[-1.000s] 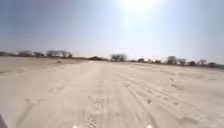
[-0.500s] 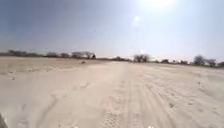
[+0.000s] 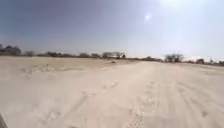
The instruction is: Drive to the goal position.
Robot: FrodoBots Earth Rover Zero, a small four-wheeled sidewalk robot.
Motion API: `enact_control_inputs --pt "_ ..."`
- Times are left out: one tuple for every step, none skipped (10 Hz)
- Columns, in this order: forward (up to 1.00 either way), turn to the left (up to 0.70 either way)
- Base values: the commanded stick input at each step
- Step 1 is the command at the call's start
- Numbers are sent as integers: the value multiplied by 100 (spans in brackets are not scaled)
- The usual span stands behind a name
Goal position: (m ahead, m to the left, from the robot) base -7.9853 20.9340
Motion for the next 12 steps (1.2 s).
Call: enact_control_inputs --pt "0 70" --pt "0 70" --pt "0 70" --pt "0 70" --pt "0 70" --pt "0 70" --pt "0 70" --pt "0 70" --pt "0 70" --pt "0 70" --pt "0 70" --pt "0 70"
